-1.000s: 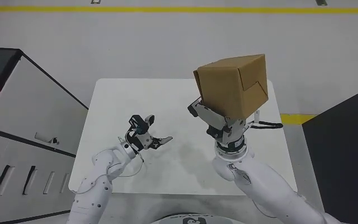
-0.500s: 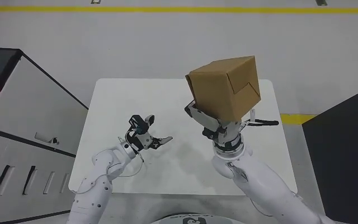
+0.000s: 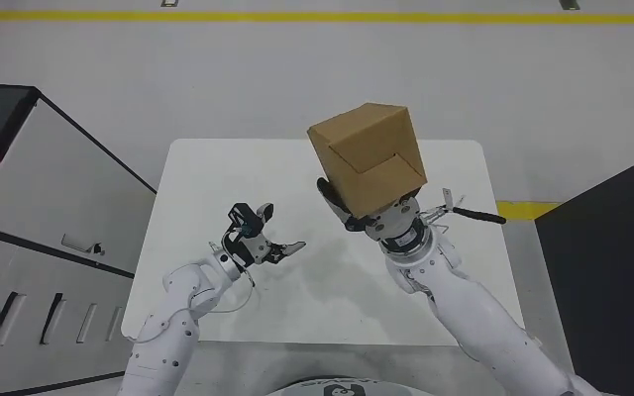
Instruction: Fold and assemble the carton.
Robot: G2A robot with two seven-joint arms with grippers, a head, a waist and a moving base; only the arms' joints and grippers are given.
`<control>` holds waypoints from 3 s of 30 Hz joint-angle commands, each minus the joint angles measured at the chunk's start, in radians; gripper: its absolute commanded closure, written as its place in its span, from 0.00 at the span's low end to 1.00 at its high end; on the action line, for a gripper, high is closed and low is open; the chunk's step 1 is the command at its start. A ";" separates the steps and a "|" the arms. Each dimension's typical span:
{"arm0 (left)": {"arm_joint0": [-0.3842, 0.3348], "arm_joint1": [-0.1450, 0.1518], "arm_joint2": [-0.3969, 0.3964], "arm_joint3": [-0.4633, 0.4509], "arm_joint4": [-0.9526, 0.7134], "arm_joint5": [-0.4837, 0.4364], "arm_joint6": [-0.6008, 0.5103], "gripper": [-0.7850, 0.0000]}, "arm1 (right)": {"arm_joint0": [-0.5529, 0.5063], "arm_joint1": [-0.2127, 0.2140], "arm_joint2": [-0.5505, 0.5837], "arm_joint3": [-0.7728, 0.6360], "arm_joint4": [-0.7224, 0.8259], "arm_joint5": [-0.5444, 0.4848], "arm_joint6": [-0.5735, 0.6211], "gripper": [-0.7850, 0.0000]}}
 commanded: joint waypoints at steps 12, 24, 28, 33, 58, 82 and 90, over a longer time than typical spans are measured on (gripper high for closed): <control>0.000 0.000 0.000 0.000 0.000 0.000 0.000 0.00 | 0.005 0.014 0.116 -0.035 -0.349 -0.049 -0.010 1.00; 0.000 0.000 0.000 0.000 0.000 0.000 0.000 0.00 | 0.021 0.012 0.156 -0.036 -0.489 -0.124 0.067 1.00; 0.000 0.000 0.000 0.000 0.000 0.000 0.000 0.00 | 0.029 0.016 0.169 -0.040 -0.569 -0.110 0.060 1.00; 0.000 0.000 0.000 0.000 0.000 0.000 0.000 0.00 | 0.008 0.024 0.238 -0.095 -0.739 -0.111 -0.031 1.00; 0.000 0.000 0.000 0.000 0.000 0.000 0.000 0.00 | 0.022 0.046 0.452 -0.286 -1.471 -0.129 -0.313 1.00; 0.000 0.000 0.000 0.000 0.000 0.000 0.000 0.00 | 0.036 0.070 0.516 -0.435 -2.216 -0.295 -0.287 1.00; 0.000 0.000 0.000 0.000 0.000 0.000 0.000 0.00 | 0.058 0.077 0.513 -0.435 -2.720 -0.388 -0.445 1.00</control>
